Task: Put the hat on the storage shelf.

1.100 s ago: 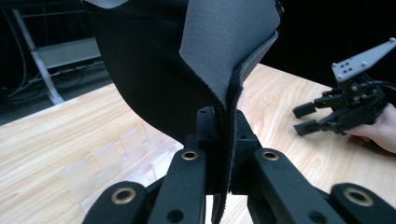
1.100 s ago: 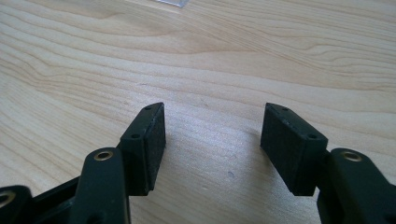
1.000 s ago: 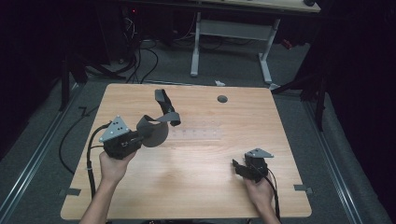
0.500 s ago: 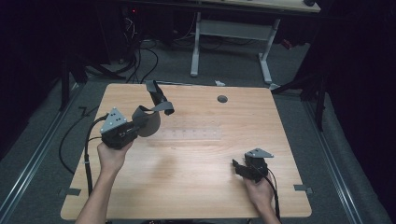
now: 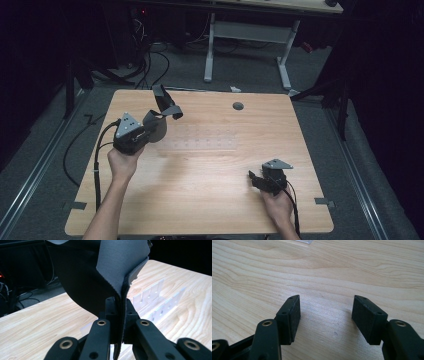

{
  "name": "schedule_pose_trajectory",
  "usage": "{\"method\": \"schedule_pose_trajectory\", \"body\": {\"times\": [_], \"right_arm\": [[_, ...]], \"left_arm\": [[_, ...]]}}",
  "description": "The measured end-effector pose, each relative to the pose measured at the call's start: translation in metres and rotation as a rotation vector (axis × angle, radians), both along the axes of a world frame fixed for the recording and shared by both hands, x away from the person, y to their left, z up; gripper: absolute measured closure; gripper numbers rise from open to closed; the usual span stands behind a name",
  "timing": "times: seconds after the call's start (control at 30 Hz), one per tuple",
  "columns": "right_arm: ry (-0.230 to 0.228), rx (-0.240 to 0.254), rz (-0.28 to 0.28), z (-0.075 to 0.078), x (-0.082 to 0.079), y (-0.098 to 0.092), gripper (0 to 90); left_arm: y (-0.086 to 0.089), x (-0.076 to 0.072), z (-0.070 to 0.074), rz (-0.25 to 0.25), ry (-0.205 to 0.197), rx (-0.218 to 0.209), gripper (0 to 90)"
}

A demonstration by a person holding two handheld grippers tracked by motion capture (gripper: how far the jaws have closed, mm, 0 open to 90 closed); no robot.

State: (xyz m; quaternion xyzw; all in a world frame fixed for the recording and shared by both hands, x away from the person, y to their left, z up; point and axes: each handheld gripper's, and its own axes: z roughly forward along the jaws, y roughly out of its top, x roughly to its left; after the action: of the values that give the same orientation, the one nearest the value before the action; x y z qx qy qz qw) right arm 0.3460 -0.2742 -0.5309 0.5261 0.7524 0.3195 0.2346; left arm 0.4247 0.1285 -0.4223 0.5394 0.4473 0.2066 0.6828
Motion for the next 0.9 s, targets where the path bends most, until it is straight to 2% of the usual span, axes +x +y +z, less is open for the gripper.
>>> {"method": "schedule_pose_trajectory", "body": {"times": [0.17, 0.5, 0.77, 0.9], "right_arm": [[0.000, 0.000, 0.000, 0.000, 0.000, 0.000, 40.1], [0.000, 0.000, 0.001, 0.000, 0.000, 0.000, 40.1], [0.000, 0.000, 0.000, 0.000, 0.000, 0.000, 40.1], [0.000, 0.000, 0.000, 0.000, 0.000, 0.000, 40.1]], "left_arm": [[-0.001, 0.005, -0.007, 0.027, 0.005, 0.005, 86.7], [-0.007, 0.010, -0.014, 0.042, 0.005, 0.002, 86.6], [-0.010, 0.011, -0.019, 0.061, 0.004, -0.012, 86.6], [-0.011, 0.012, -0.019, 0.067, 0.013, -0.033, 86.6]]}}
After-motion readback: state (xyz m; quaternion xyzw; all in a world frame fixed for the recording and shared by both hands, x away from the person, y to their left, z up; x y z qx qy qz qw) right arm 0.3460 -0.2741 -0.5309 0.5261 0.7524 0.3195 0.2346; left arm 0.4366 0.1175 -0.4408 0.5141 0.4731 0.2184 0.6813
